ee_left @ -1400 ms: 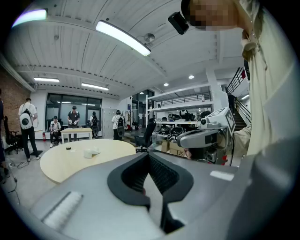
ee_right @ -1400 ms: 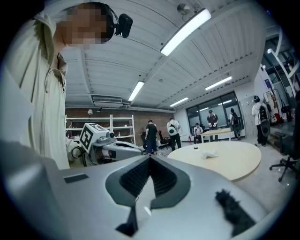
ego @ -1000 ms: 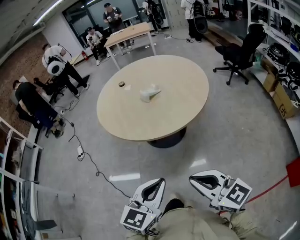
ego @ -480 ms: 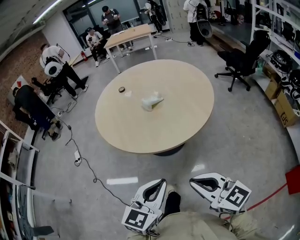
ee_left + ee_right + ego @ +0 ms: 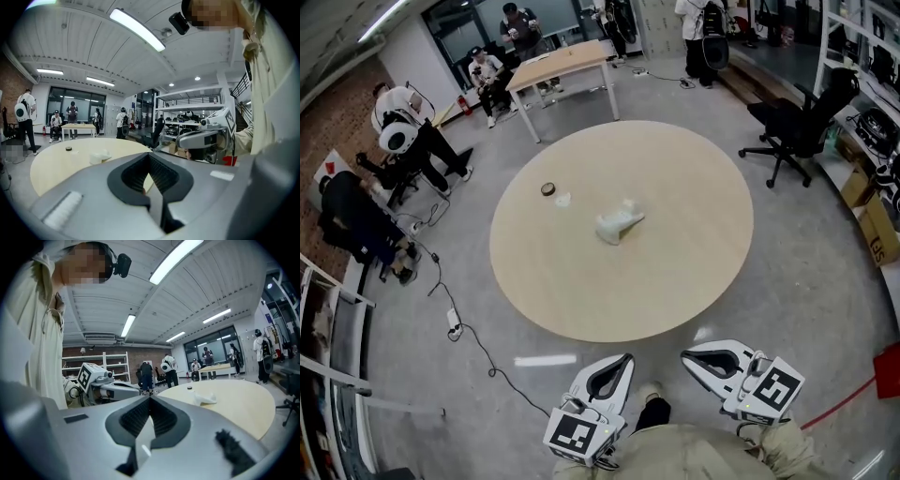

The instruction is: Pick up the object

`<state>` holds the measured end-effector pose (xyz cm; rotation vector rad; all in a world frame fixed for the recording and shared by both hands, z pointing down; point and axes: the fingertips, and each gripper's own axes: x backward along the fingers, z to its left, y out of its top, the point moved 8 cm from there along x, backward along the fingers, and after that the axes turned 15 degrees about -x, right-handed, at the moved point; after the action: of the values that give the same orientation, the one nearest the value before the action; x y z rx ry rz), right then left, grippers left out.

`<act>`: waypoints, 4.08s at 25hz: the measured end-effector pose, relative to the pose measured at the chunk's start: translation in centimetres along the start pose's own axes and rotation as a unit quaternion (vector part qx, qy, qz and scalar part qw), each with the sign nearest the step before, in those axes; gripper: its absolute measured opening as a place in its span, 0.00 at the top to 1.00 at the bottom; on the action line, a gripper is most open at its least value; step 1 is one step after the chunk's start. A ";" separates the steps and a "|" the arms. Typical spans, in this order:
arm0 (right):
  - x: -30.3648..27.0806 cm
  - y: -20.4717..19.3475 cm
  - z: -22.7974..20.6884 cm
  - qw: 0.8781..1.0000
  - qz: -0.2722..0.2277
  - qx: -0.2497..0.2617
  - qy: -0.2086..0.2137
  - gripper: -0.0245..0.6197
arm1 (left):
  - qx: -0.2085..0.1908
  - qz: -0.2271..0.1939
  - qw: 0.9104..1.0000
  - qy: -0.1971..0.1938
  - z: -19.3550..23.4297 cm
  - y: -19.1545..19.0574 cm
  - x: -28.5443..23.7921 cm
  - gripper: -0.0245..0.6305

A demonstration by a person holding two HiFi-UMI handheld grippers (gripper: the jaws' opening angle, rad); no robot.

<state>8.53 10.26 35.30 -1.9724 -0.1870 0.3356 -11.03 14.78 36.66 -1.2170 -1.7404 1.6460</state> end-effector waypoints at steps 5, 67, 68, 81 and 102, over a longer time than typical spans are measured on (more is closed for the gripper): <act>-3.8 1.2 -2.8 1.000 0.002 -0.006 -0.008 0.97 | -0.005 0.000 1.000 -0.016 4.4 -1.1 -2.5 0.96; -18.9 7.5 -28.5 0.991 0.068 -0.114 0.008 0.97 | 0.064 0.242 0.966 -0.060 27.9 -17.5 -32.7 0.18; -19.0 7.4 -28.6 0.991 0.069 -0.116 0.007 0.97 | 0.061 0.244 0.966 -0.063 27.8 -17.6 -33.2 0.17; -19.3 6.6 -29.2 0.988 0.075 -0.132 0.000 0.97 | 0.017 0.265 0.963 -0.050 27.8 -17.9 -34.4 0.21; -17.4 9.2 -26.1 0.996 0.052 -0.070 0.014 0.97 | 0.004 0.146 0.989 0.023 26.4 -8.3 -26.7 0.21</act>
<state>0.12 -21.09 39.58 -2.1293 -0.0919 0.3707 -21.29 -21.04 46.15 -1.5541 -1.5844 1.7656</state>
